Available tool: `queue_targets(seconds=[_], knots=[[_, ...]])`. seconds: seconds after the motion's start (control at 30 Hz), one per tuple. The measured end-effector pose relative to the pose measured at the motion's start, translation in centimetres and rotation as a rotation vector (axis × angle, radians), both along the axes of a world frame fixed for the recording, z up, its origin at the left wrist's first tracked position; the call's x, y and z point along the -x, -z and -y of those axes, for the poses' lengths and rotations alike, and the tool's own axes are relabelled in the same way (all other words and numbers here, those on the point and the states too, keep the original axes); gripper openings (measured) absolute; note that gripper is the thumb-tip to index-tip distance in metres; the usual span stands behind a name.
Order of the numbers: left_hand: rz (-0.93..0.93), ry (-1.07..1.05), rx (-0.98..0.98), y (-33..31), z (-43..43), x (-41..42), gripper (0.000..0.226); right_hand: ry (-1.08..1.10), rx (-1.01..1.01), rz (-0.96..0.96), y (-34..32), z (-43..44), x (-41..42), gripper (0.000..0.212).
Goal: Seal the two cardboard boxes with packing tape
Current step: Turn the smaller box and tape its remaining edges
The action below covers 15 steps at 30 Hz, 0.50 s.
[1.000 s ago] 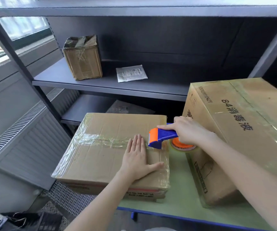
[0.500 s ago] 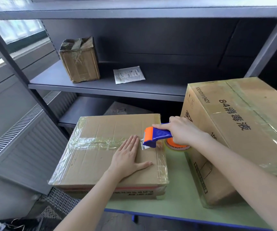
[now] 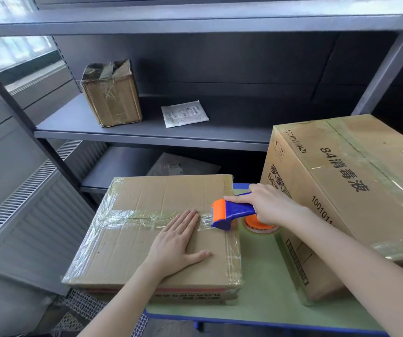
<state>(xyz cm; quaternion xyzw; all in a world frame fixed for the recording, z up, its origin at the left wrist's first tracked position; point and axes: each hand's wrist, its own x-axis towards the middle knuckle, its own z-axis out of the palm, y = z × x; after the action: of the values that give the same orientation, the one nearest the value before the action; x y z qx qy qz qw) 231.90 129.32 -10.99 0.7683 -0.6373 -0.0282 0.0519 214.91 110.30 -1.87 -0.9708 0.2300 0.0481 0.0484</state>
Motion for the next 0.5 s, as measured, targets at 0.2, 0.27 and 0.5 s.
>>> queue_targets(seconds=[0.2,0.27,0.5], knots=[[-0.032,-0.016,-0.015,-0.2,0.0,0.3,0.101,0.087,-0.007,-0.028,-1.1,3.1,3.8,0.075],[-0.034,-0.025,-0.020,-0.3,-0.1,0.2,0.102,0.097,-0.005,-0.030,-1.2,3.1,4.6,0.076],[0.017,-0.142,0.010,-1.3,1.6,3.2,0.103,0.078,-0.003,-0.022,-1.0,2.6,4.9,0.073]])
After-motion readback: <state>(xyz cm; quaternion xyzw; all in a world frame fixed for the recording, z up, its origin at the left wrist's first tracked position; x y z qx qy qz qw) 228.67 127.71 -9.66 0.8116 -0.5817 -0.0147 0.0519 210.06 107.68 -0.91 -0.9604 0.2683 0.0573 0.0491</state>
